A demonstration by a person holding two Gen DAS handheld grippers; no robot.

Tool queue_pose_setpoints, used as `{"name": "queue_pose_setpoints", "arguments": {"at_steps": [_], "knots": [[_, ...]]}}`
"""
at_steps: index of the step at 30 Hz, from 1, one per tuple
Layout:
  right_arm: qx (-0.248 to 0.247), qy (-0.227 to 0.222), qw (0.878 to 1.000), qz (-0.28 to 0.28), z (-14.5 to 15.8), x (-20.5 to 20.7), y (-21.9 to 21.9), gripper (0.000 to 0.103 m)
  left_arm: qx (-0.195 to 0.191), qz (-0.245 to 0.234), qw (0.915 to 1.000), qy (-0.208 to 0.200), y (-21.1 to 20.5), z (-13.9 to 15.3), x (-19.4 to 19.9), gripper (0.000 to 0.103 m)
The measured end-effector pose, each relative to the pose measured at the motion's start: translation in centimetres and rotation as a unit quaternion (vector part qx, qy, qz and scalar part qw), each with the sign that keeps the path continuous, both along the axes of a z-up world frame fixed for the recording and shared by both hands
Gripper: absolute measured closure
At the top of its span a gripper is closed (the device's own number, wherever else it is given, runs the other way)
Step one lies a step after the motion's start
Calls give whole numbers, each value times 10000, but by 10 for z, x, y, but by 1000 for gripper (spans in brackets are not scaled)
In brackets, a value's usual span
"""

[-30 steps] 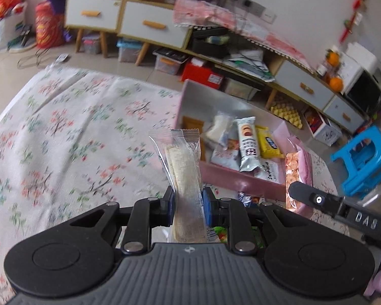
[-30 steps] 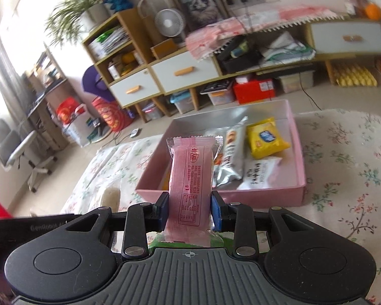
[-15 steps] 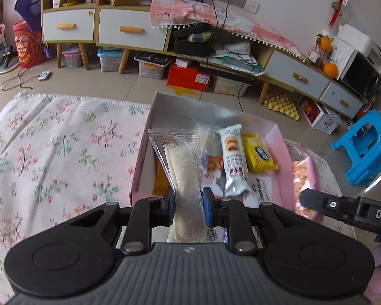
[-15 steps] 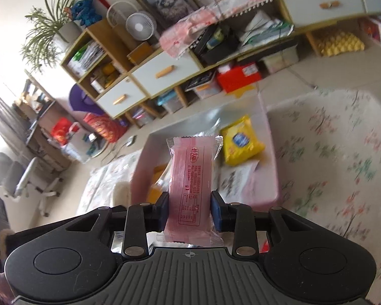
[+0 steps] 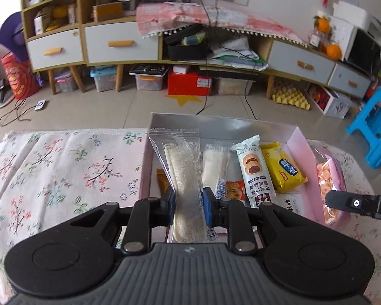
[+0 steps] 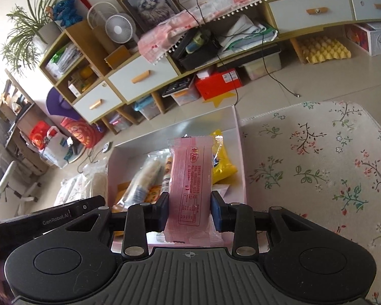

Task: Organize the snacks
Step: 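Carry both held packs over into the pink box, then open both tools to release the packs inside the box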

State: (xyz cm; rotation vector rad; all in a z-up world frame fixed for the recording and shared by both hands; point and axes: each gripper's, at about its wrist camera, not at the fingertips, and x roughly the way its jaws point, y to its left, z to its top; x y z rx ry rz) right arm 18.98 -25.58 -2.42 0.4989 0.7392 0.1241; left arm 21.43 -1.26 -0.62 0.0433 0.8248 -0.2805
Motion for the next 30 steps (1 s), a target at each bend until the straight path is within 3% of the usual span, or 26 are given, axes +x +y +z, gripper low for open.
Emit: {"name": "queue_pose_setpoints", "arguments": {"at_steps": [12, 17, 19, 20, 21, 23, 30], "knots": [[-531, 101, 9985, 108, -8, 14, 9, 71, 340, -68, 9994, -62, -10, -16, 11, 82], [-520, 161, 9984, 148, -11, 16, 12, 68, 365, -123, 9992, -113, -11, -14, 12, 80], [-486, 154, 9986, 120, -11, 16, 11, 65, 393, -94, 9991, -160, -11, -14, 11, 71], [-450, 173, 9988, 107, -10, 16, 10, 64, 417, -87, 9989, -185, -11, -14, 11, 61], [-388, 188, 9990, 96, -9, 16, 9, 57, 443, -79, 9987, -222, -12, -14, 11, 53], [-240, 166, 9996, 67, -7, 15, 5, 48, 486, -83, 9983, -295, -12, -13, 9, 48], [-201, 150, 9997, 66, 0, 13, 6, 42, 517, -144, 9980, -320, -14, -10, 4, 38]]}}
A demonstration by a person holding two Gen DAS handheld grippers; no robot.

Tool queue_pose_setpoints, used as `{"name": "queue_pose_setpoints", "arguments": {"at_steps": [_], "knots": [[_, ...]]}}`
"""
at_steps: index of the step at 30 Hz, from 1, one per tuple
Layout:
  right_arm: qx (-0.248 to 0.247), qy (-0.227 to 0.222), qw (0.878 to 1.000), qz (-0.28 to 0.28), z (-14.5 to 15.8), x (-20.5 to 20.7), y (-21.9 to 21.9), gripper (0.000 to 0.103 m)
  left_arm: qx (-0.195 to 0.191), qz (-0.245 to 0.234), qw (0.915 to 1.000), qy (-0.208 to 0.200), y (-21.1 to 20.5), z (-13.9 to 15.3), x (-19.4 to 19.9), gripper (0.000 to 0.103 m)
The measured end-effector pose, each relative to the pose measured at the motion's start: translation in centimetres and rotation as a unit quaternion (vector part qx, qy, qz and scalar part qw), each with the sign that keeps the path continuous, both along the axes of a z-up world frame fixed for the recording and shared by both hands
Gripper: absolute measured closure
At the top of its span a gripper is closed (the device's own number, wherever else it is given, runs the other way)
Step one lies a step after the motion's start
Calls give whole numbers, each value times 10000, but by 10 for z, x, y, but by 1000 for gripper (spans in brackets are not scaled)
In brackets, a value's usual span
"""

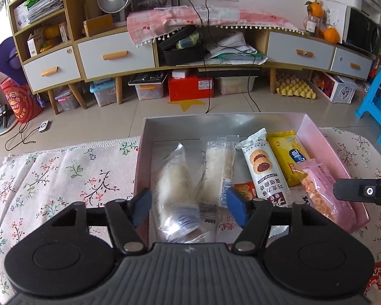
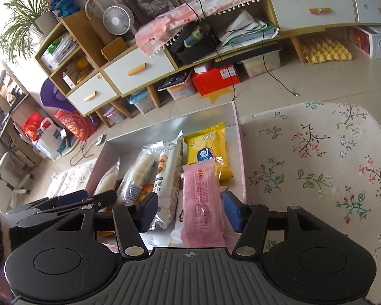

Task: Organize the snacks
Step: 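Open both tools to release the packs inside the box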

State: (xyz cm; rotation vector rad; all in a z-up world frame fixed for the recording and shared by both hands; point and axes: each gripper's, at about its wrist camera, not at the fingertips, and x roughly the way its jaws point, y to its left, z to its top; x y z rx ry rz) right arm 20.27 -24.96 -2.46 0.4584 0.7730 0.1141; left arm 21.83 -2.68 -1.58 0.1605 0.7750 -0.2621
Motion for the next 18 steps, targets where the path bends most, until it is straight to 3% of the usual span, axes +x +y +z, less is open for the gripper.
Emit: {"name": "queue_pose_setpoints", "arguments": {"at_steps": [18], "knots": [[-138, -124, 9998, 104, 40, -40, 16, 30, -117, 55, 9999, 81, 13, 22, -40, 18]]}}
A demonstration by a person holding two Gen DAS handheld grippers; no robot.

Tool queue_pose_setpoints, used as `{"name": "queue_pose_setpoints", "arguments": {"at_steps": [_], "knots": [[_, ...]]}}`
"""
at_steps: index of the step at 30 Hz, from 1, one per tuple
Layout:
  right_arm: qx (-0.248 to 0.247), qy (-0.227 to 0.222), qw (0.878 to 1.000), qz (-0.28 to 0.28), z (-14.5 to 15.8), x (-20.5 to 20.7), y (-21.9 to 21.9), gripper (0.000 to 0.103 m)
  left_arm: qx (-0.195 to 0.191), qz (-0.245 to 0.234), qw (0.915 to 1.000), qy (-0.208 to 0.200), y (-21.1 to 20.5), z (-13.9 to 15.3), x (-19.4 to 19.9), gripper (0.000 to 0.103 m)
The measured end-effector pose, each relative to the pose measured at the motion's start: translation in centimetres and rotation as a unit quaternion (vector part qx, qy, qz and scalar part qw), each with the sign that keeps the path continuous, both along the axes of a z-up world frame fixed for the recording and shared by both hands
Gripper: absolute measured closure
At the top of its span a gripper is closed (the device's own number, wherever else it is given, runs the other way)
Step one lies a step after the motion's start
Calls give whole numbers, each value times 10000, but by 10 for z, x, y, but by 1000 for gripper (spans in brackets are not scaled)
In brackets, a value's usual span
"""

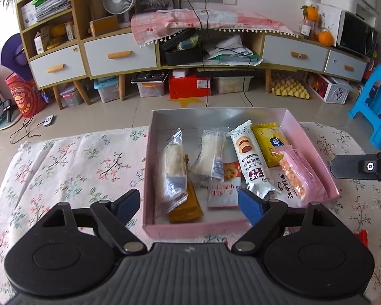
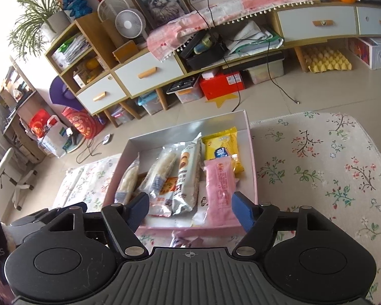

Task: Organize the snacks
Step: 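Open both tools to release the packs inside the box, then withdraw both tools from the box toward the remaining snacks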

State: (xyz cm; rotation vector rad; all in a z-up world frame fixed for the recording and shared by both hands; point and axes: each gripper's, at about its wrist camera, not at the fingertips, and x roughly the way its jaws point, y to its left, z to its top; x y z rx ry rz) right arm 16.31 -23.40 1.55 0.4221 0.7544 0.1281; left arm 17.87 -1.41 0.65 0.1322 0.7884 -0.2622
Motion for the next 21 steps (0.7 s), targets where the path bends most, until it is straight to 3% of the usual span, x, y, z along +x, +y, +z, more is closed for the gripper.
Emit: {"name": "queue_pose_setpoints", "arguments": {"at_steps": [9, 13, 21], "knots": [[-42, 39, 9998, 178, 7, -23, 12, 30, -130, 75, 9998, 158, 14, 8, -20, 7], [-70, 52, 9996, 266, 10, -34, 18, 25, -225, 82, 9994, 230, 20, 9, -29, 4], [-151, 103, 9990, 417, 11, -52, 27, 24, -272, 133, 9991, 310, 35, 8, -49, 0]]}}
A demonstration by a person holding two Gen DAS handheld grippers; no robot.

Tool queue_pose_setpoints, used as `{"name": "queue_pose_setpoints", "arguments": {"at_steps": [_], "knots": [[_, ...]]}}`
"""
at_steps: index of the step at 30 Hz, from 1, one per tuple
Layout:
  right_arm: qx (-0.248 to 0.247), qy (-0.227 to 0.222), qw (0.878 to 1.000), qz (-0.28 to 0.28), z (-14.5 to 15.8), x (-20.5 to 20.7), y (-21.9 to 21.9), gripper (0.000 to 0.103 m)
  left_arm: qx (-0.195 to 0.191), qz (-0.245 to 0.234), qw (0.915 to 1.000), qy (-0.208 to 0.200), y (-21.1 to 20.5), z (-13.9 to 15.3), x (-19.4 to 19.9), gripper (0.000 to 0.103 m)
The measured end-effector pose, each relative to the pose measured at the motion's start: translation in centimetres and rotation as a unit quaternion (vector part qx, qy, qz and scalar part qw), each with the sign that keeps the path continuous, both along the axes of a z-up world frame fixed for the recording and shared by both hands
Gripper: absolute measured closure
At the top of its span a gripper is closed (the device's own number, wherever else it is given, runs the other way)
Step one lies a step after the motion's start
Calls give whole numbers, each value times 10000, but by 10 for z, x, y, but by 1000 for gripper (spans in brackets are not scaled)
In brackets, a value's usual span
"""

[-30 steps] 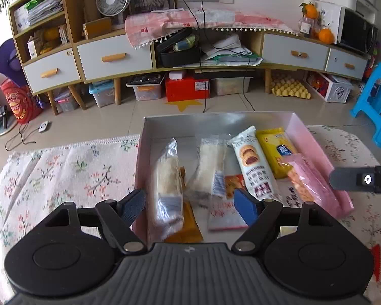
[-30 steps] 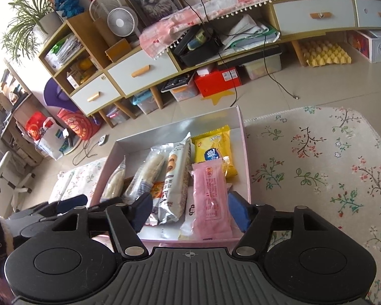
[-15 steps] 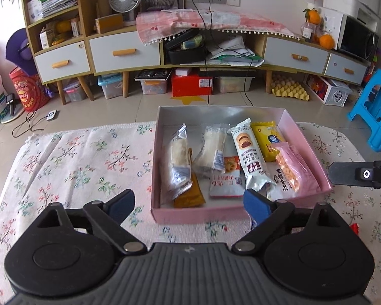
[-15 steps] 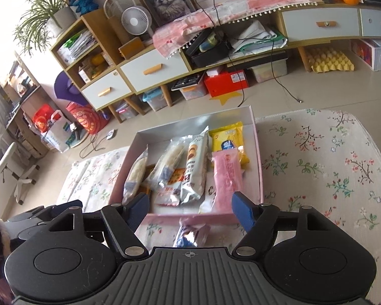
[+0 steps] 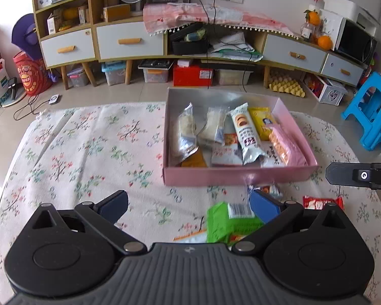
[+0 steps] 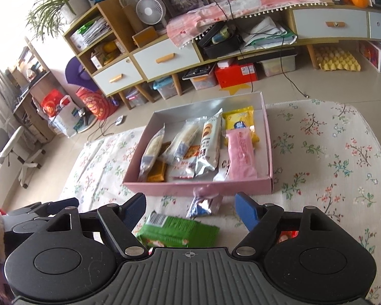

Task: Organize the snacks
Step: 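Withdraw both tools from the box toward the remaining snacks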

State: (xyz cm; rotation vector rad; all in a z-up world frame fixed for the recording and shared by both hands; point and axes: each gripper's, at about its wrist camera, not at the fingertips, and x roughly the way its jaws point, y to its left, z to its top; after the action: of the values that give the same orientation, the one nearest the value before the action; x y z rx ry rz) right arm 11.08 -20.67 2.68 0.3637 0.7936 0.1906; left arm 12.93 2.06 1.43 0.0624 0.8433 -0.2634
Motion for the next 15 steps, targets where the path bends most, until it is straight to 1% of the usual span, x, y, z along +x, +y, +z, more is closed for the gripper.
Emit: {"name": "queue_pose_setpoints", "arguments": {"at_steps": [2, 4, 5, 9, 12, 15], "knots": [[-49, 10, 10000, 54, -1, -4, 3, 24, -7, 17, 10000, 33, 3, -1, -4, 0], [-43, -4, 9999, 118, -4, -8, 4, 19, -10, 37, 10000, 39, 6, -2, -8, 0], [-4, -14, 9999, 146, -5, -11, 5, 19, -6, 46, 10000, 38, 7, -3, -11, 0], [44, 11, 9997, 228, -15, -17, 8, 18, 26, 0, 10000, 56, 10, -8, -20, 0], [-122, 18, 9995, 288, -22, -22, 12, 18, 57, -88, 9999, 7, 13, -15, -27, 0], [-356, 45, 9986, 391, -30, -26, 17, 18, 175, -198, 9997, -12, 13, -22, -32, 0]]}}
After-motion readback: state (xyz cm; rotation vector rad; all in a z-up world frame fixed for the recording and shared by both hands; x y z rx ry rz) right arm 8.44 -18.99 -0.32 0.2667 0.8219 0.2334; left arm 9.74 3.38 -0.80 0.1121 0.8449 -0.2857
